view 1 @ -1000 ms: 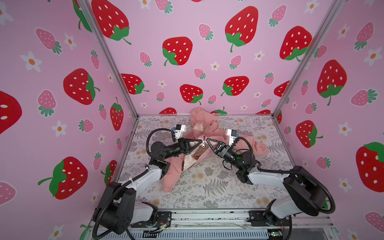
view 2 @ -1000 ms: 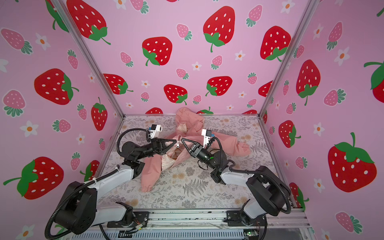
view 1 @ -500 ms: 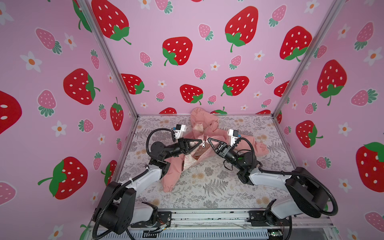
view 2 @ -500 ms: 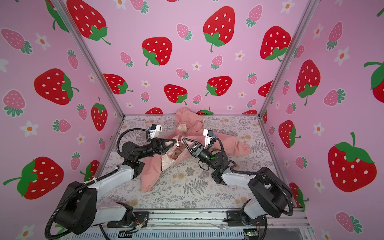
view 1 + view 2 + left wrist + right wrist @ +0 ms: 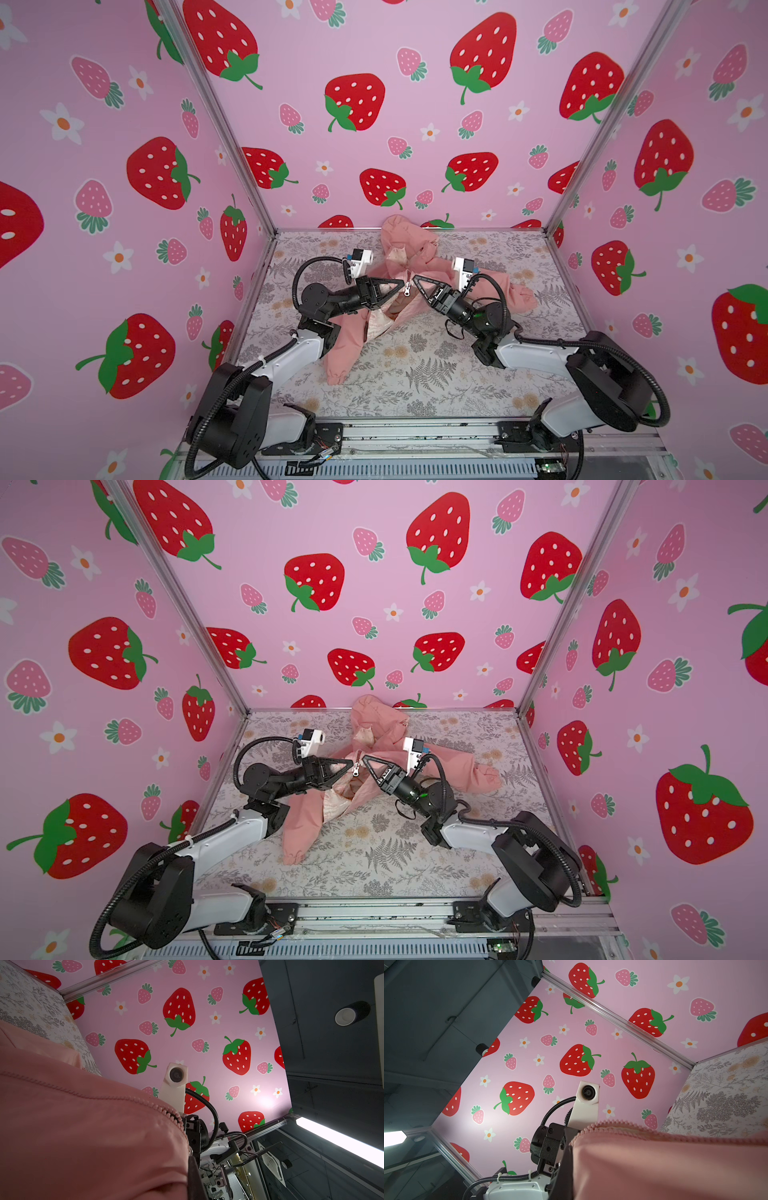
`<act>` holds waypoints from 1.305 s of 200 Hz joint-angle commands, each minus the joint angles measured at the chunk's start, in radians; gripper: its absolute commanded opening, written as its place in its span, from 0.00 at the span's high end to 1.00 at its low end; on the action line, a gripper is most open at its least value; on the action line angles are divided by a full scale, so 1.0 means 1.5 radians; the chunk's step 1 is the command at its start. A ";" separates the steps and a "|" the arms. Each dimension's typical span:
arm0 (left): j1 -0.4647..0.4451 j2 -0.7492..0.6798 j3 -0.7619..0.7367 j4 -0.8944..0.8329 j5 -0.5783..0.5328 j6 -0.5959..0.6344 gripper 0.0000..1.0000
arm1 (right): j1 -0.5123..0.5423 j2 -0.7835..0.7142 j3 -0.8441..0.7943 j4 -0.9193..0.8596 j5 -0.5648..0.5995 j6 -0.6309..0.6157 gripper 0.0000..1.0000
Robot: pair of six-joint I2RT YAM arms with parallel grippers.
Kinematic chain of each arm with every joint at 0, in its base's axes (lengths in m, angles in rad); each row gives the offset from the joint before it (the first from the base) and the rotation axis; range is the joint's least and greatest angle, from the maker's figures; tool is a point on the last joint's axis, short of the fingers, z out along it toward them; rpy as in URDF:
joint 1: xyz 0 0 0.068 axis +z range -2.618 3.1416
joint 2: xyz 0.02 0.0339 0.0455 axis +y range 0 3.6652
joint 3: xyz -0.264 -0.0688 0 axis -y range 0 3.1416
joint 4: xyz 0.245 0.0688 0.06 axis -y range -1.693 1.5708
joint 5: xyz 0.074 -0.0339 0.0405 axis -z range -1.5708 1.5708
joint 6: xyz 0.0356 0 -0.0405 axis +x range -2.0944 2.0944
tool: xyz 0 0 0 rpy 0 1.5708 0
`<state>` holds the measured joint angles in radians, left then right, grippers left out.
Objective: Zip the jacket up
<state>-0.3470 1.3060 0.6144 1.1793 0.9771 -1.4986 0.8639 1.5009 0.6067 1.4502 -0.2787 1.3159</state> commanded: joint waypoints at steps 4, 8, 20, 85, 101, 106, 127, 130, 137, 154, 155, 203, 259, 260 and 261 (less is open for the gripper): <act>-0.002 -0.004 0.026 0.060 0.017 -0.018 1.00 | 0.001 0.000 0.022 0.074 -0.012 0.011 1.00; -0.002 -0.004 0.026 0.061 0.017 -0.018 1.00 | 0.000 0.000 0.022 0.073 -0.012 0.010 1.00; -0.003 -0.004 0.026 0.061 0.016 -0.017 1.00 | 0.000 -0.001 0.021 0.075 -0.013 0.010 1.00; -0.002 0.003 0.027 0.080 0.014 -0.030 1.00 | 0.000 -0.025 0.003 0.065 0.011 -0.003 1.00; -0.003 0.005 0.028 0.082 0.015 -0.031 1.00 | 0.000 -0.025 0.004 0.065 0.009 -0.003 1.00; -0.003 0.006 0.028 0.084 0.014 -0.031 1.00 | 0.000 -0.024 0.005 0.065 0.008 -0.003 1.00; -0.004 0.009 0.027 0.089 0.015 -0.035 1.00 | 0.000 -0.023 0.006 0.069 0.007 -0.002 1.00; -0.004 0.009 0.028 0.090 0.015 -0.036 1.00 | 0.001 -0.023 0.006 0.070 0.007 -0.002 1.00; -0.005 0.011 0.028 0.092 0.015 -0.036 1.00 | 0.000 -0.022 0.006 0.073 0.007 -0.003 1.00; -0.005 0.013 0.027 0.095 0.014 -0.037 1.00 | 0.001 -0.023 0.007 0.079 0.006 -0.003 1.00; -0.005 0.013 0.027 0.096 0.014 -0.038 1.00 | 0.000 -0.022 0.008 0.079 0.006 -0.003 1.00; -0.006 0.017 0.027 0.101 0.014 -0.041 1.00 | 0.000 -0.022 0.008 0.090 0.006 -0.001 1.00; -0.006 0.019 0.028 0.106 0.014 -0.044 1.00 | 0.000 -0.023 0.009 0.090 0.002 -0.002 1.00; -0.006 0.019 0.028 0.106 0.014 -0.043 1.00 | 0.000 -0.022 0.009 0.090 0.003 -0.002 1.00; -0.006 0.019 0.028 0.106 0.014 -0.043 1.00 | 0.000 -0.022 0.008 0.090 0.003 -0.002 1.00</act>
<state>-0.3519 1.3334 0.6144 1.2461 0.9771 -1.5417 0.8639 1.4948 0.6067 1.4620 -0.2703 1.3121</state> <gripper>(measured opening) 0.051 0.048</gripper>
